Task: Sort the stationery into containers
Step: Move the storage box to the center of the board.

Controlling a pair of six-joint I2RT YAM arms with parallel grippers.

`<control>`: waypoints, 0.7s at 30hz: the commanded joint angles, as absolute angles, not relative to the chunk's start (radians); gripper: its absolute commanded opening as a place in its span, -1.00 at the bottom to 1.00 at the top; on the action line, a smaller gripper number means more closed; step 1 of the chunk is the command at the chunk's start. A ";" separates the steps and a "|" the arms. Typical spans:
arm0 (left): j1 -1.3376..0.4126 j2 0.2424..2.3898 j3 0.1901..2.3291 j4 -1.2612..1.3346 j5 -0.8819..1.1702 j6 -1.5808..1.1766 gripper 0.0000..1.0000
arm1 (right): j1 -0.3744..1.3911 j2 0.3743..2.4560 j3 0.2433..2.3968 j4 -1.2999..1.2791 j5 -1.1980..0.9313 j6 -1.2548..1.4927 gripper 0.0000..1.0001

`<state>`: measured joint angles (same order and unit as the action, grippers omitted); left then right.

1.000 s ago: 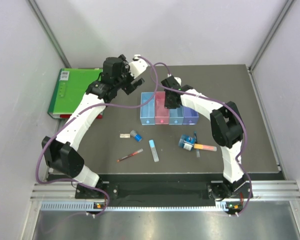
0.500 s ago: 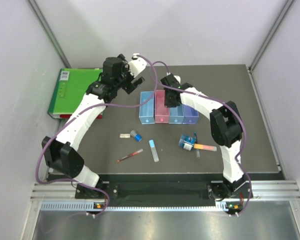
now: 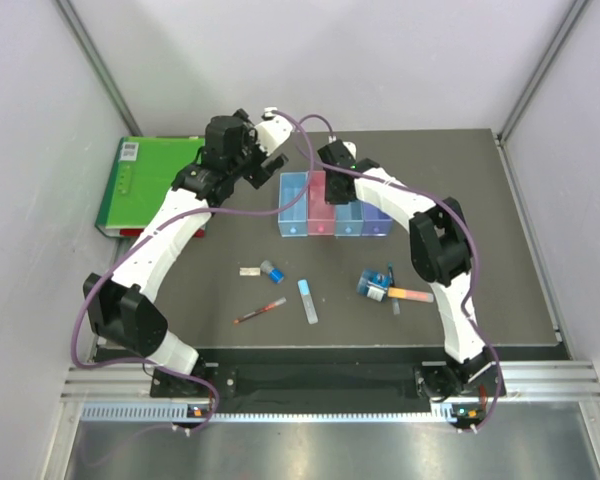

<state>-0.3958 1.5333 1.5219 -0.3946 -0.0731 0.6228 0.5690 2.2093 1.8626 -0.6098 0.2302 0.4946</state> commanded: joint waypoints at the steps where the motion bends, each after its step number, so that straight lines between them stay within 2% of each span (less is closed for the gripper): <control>1: -0.388 1.496 1.519 -0.334 -0.084 0.606 0.98 | 0.548 2.261 1.922 -0.511 0.259 0.488 -1.00; 11: -0.382 1.494 1.509 -0.287 -0.130 0.572 0.98 | 0.540 2.281 1.940 -0.497 0.253 0.465 -1.00; 14: -0.382 1.485 1.494 -0.241 -0.179 0.557 0.98 | 0.541 2.275 1.942 -0.494 0.252 0.462 -0.94; 17: -0.380 1.470 1.470 -0.192 -0.201 0.555 0.98 | 0.541 2.269 1.942 -0.489 0.247 0.454 -0.76; 18: -0.382 1.465 1.467 -0.184 -0.206 0.557 0.98 | 0.541 2.267 1.942 -0.489 0.247 0.450 -0.57; 21: -0.382 1.465 1.463 -0.181 -0.210 0.561 0.98 | 0.540 2.261 1.939 -0.486 0.245 0.446 -0.38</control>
